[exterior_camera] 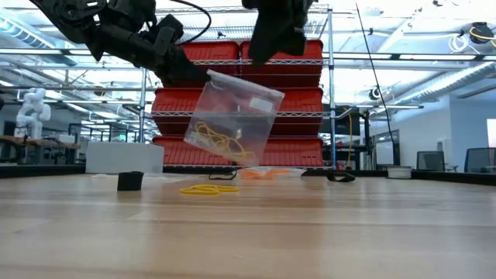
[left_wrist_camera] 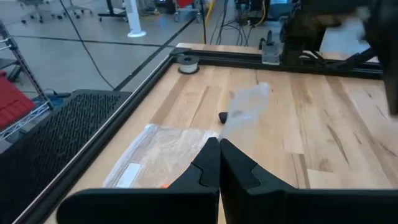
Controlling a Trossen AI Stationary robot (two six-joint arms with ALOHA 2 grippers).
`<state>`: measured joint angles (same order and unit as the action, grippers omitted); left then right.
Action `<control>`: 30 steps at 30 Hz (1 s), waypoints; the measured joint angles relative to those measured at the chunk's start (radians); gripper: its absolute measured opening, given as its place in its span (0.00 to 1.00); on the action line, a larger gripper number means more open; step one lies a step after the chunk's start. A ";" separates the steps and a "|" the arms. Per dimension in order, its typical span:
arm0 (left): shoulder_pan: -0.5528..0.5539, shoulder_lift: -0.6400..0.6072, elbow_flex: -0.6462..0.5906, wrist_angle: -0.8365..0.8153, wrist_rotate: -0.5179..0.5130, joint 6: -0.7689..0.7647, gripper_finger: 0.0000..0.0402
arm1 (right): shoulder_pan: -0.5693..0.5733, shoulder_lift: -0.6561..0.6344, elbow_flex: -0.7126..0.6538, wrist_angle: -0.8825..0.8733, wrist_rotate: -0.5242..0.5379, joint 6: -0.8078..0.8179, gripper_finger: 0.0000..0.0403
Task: Sort rubber bands
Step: Put the yellow rubber band into the bottom zip lock bag
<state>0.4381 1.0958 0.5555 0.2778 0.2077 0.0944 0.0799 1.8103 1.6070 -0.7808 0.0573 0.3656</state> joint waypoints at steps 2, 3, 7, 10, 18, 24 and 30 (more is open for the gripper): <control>0.000 0.000 0.000 0.000 0.000 0.000 0.00 | 0.034 0.023 -0.051 0.094 0.028 0.048 0.31; 0.000 0.000 0.000 0.000 0.000 0.001 0.00 | 0.048 0.038 -0.073 0.150 0.037 0.068 0.31; 0.000 0.000 0.000 0.000 0.000 0.017 0.00 | 0.097 0.135 -0.100 0.281 0.125 0.145 0.38; -0.001 0.000 0.000 0.000 0.000 0.014 0.00 | 0.115 0.216 -0.100 0.313 0.203 0.210 0.45; -0.029 0.000 0.000 0.001 0.000 -0.009 0.00 | 0.117 0.336 -0.100 0.405 0.256 0.384 0.65; -0.041 0.000 0.000 0.002 0.000 -0.010 0.00 | 0.106 0.384 -0.100 0.448 0.291 0.434 0.69; -0.041 0.000 0.000 0.004 -0.001 -0.010 0.00 | 0.102 0.411 -0.095 0.472 0.328 0.434 0.67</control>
<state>0.3976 1.0958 0.5556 0.2821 0.2070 0.0849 0.1822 2.2211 1.5116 -0.3088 0.3855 0.7998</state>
